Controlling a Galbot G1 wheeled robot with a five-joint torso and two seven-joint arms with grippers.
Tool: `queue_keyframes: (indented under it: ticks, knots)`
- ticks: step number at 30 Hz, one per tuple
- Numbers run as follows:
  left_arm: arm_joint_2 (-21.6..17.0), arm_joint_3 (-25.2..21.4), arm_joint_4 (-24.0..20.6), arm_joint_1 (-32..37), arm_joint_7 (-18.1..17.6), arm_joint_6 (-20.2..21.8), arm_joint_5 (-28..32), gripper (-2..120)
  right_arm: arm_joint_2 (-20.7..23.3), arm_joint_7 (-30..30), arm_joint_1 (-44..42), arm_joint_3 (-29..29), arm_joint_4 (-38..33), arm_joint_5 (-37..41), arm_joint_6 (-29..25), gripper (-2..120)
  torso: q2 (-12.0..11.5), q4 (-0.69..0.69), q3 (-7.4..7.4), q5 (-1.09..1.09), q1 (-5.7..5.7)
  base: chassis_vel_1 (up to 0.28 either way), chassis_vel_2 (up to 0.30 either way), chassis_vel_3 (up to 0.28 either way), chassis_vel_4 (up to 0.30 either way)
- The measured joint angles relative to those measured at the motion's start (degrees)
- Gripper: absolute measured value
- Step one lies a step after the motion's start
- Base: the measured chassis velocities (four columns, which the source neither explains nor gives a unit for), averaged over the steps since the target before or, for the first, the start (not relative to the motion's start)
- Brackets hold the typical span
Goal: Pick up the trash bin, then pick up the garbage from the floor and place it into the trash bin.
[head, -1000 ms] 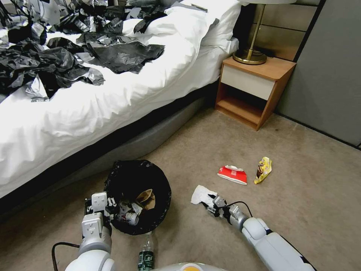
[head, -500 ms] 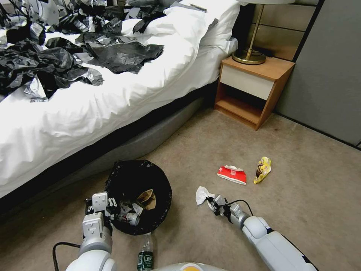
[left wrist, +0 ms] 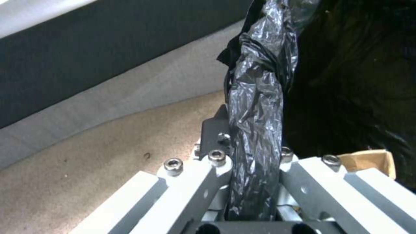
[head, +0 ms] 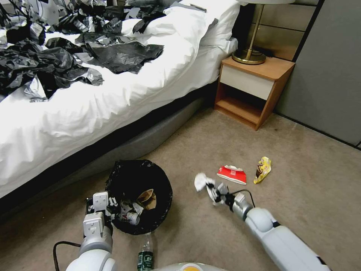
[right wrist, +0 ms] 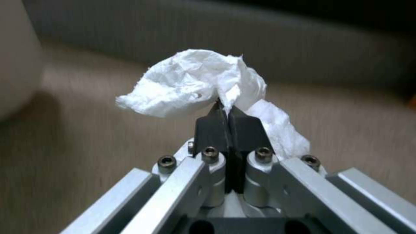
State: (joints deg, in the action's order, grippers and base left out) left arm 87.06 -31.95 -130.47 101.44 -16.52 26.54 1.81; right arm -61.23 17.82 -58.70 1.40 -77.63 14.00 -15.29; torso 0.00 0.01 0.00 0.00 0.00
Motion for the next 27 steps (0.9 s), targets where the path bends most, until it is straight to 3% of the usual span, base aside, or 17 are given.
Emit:
queue_keyframes:
  ticks: [5,8,10,15,22,27]
  knots:
    - [-0.15,-0.26,-0.28,-0.02,0.01,0.09,0.17,2,2.51,0.04,-2.92,2.18,-9.71,1.36,-0.24,0,0.0,-0.01,0.0,0.0,0.0,0.0,0.0,0.0,0.0]
    - [-0.15,-0.28,-0.29,-0.02,0.01,0.09,0.19,2,2.77,0.04,-3.77,2.74,-11.8,1.57,-0.24,0,0.0,-0.01,0.0,0.0,0.0,0.0,0.0,0.0,0.0]
    - [-0.13,-0.24,-0.29,-0.09,0.01,0.1,0.22,2,3.2,-0.01,-6.55,4.45,-19.07,1.86,-0.3,0,0.0,-0.02,0.0,0.0,0.0,0.0,0.0,0.0,0.0]
    - [0.05,0.29,-0.19,-0.24,0.04,0.1,0.06,2,3.58,0.8,-9.46,4.85,-28.77,2.22,-0.35,0,0.0,-0.01,0.0,-0.01,0.0,0.0,0.0,0.0,0.0]
    - [0.11,0.57,-0.12,-0.06,0.04,0.08,-0.19,2,4.51,5.13,-10.39,1.96,-35.12,4.08,-0.98,0,0.0,-0.01,0.0,-0.01,0.0,0.0,0.0,0.0,0.0]
    - [0.23,0.9,-0.11,0.02,0.04,0.03,-0.52,2,5.33,5.73,-9.08,-0.93,-35.96,4.39,-0.84,0,0.0,-0.01,0.0,-0.01,0.0,0.0,0.0,0.0,0.0]
